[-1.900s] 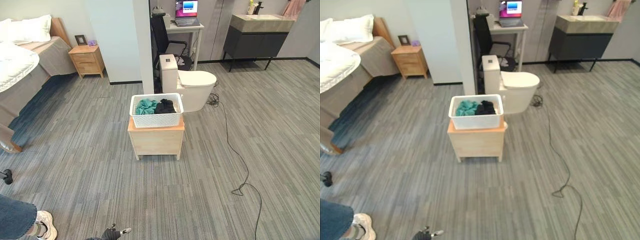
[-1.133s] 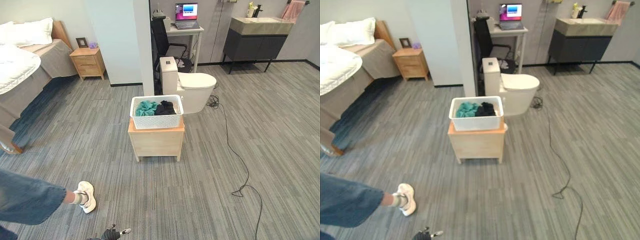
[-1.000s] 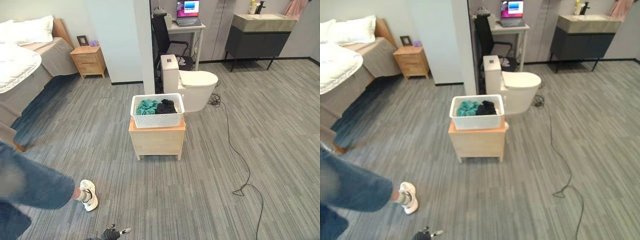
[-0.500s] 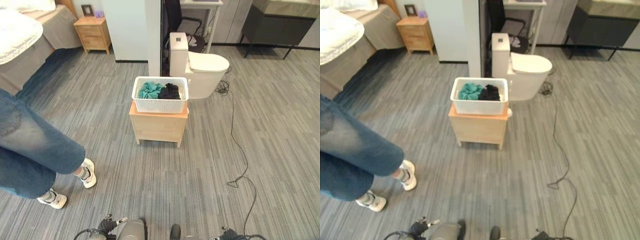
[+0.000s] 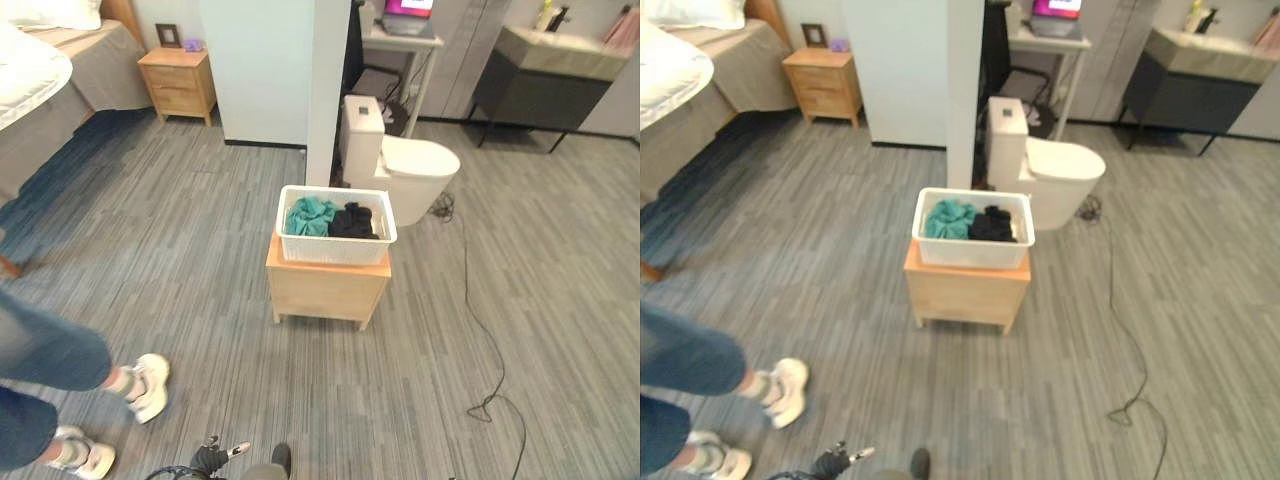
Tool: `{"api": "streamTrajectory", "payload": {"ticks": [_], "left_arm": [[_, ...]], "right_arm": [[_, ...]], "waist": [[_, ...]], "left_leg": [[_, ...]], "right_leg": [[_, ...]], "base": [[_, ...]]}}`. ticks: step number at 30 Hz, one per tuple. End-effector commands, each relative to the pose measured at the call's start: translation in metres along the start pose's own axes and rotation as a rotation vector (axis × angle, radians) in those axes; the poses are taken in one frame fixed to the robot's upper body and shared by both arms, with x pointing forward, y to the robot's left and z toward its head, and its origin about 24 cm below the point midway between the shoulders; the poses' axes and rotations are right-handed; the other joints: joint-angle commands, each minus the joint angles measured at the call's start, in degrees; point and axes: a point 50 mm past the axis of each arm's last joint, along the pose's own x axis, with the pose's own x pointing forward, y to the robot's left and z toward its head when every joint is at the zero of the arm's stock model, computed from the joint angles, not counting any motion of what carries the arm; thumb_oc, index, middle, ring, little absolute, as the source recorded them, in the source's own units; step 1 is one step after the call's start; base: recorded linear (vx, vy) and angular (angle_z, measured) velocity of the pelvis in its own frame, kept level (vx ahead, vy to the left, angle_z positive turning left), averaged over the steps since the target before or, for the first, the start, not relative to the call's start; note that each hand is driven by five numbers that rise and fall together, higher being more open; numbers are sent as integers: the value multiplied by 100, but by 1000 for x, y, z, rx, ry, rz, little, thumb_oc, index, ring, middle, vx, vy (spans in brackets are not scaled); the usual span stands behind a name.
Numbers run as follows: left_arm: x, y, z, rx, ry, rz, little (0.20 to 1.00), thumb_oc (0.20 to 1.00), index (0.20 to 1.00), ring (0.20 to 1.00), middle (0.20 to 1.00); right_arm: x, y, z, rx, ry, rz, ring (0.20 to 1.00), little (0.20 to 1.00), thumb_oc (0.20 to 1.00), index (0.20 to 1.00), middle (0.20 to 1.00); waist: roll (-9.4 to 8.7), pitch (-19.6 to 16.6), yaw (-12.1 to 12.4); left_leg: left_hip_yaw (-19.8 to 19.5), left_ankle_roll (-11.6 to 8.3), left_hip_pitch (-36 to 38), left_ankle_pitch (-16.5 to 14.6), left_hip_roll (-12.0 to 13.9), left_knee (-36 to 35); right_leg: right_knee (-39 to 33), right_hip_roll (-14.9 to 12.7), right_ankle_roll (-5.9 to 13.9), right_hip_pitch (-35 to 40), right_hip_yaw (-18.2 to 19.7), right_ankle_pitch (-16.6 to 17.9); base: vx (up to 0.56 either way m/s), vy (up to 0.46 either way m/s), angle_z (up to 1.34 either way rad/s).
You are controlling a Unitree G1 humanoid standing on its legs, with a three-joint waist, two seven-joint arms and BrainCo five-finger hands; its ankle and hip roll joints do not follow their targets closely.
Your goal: Grab the laundry basket,head to the washer,open it,put in the laundry and shut it.
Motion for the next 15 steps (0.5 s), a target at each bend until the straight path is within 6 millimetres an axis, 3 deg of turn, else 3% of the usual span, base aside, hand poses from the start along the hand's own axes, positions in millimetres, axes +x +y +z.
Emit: {"api": "streamTrajectory", "payload": {"ticks": [1,2,3,4,5,7,9,11,15], "left_arm": [[5,15,30,5,-97,43,1000,1000,1000,1000,1000],[5,14,32,13,-103,38,1000,1000,1000,1000,1000],[5,13,33,-1,-108,35,1000,1000,1000,1000,1000],[5,12,37,-20,-127,35,1000,1000,1000,1000,1000],[5,13,37,-20,-126,35,1000,1000,1000,1000,1000],[6,10,42,-22,-147,30,1000,1000,1000,1000,1000],[5,9,48,-22,-183,26,1000,1000,1000,1000,1000],[5,7,46,-10,-179,18,1000,1000,1000,1000,1000],[4,5,45,5,-186,16,1000,1000,1000,1000,1000]], "right_arm": [[2,3,28,-15,-79,22,1000,1000,1000,1000,1000],[2,4,30,-23,-81,25,1000,1000,1000,1000,1000],[2,3,29,-26,-77,27,1000,1000,1000,1000,1000],[2,2,28,-35,-71,27,1000,1000,1000,1000,1000],[2,2,28,-36,-71,27,1000,1000,1000,1000,1000],[2,0,30,-34,-71,20,1000,1000,1000,1000,1000],[2,-5,30,-20,-70,7,1000,1000,1000,1000,1000],[2,-7,26,-13,-62,3,1000,1000,1000,1000,1000],[2,-12,23,8,-71,-21,1000,1000,1000,1000,1000]], "waist": [[193,297,65],[245,354,-23],[228,359,-32],[188,356,-26],[215,372,-23],[159,406,-40],[69,405,-97],[17,333,-124],[-68,150,-209]], "left_leg": [[-7,27,-253,-211,109,224],[-32,-27,61,-310,131,112],[-19,-69,244,-420,121,40],[-13,-185,439,-626,144,10],[-15,-202,482,-662,182,9],[-56,-275,601,-784,186,56],[-172,-374,857,-1020,187,131],[-217,-447,1087,-1132,244,117],[-397,-586,1411,-1374,428,198]], "right_leg": [[-1768,156,-95,734,-603,967],[-2498,325,-208,541,-894,451],[-3087,299,-181,485,-1090,396],[-4162,184,-35,474,-1308,399],[-4237,239,-33,551,-1325,408],[-5172,132,55,485,-1209,772],[-5825,-10,278,312,-643,1236],[-5784,-13,321,305,-494,1358],[-5540,148,247,434,-312,1270]], "base": [[483,104,4],[382,-31,-5],[608,-124,-25],[395,-128,-22],[311,-156,-14],[264,-136,15],[439,-184,38],[400,-188,32],[375,-235,46]]}}
